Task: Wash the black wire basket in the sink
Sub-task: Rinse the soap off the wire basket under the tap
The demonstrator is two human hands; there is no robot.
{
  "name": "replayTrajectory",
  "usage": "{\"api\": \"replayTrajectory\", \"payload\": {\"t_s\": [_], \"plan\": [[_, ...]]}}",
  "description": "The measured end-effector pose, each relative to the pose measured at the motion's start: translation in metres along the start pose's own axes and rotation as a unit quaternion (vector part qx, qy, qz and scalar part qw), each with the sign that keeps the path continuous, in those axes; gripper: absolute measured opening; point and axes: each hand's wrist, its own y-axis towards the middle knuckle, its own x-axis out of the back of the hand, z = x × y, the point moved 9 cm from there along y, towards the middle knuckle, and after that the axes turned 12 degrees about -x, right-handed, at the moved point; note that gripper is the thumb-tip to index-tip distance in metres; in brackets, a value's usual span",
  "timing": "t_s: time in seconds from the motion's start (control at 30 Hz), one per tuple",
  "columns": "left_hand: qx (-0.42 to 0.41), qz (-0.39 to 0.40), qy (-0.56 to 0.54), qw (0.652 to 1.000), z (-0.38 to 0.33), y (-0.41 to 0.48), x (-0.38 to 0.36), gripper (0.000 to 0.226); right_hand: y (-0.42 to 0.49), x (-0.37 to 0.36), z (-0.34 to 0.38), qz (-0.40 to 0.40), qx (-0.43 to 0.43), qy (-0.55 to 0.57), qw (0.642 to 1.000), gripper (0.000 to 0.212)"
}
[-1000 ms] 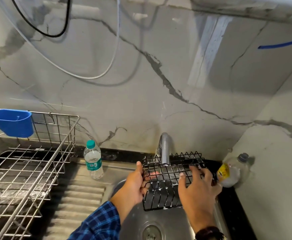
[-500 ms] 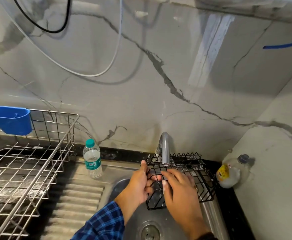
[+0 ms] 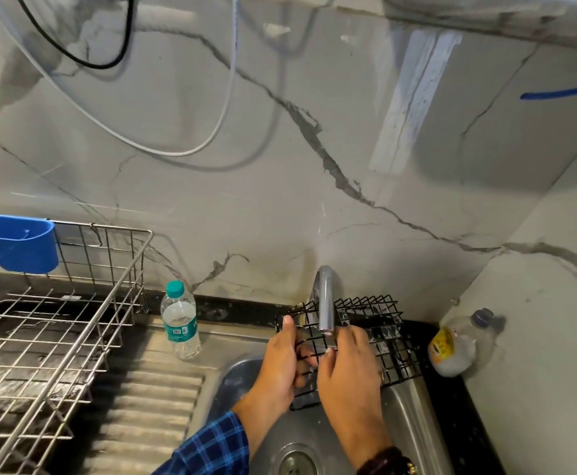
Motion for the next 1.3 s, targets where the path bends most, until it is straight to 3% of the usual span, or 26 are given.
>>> {"api": "replayTrajectory", "payload": {"t_s": [0.13,0.23,0.4,0.53,0.73,0.87,0.97,1.07,1.3], "plan": [[-0.046,0.045,0.042,0.997,-0.006,-0.018,-0.007,0.061,-0.004,0.001,0.000,-0.029,-0.048,0.018,0.998,0.024],[-0.084,0.055,0.073,0.992,-0.008,-0.027,-0.008,0.059,-0.003,-0.003,-0.001,0.006,-0.062,0.079,0.995,0.030],[-0.095,0.045,0.071,0.992,-0.001,-0.027,-0.001,0.065,0.000,-0.014,-0.006,0.027,-0.073,0.084,0.993,0.030],[-0.084,0.011,0.066,0.994,0.004,-0.028,0.009,0.060,-0.013,-0.016,0.003,-0.034,-0.047,0.038,0.998,0.025],[-0.015,0.011,0.039,0.999,0.021,-0.029,0.021,0.059,-0.006,-0.026,0.010,0.068,0.044,0.053,0.995,0.020],[-0.061,0.013,0.048,0.997,0.010,-0.027,0.015,0.061,-0.008,-0.027,0.018,0.018,0.054,-0.082,0.995,0.044],[-0.074,0.016,0.046,0.996,0.000,-0.029,0.012,0.059,-0.003,-0.025,0.025,0.028,0.062,-0.097,0.993,0.062],[-0.079,0.017,0.057,0.995,-0.002,-0.029,0.015,0.058,0.004,-0.029,0.023,0.077,0.049,-0.092,0.992,0.051],[-0.117,-0.031,0.073,0.990,-0.003,-0.025,0.025,0.059,-0.013,-0.029,0.028,-0.015,0.023,-0.078,0.997,0.045]]}}
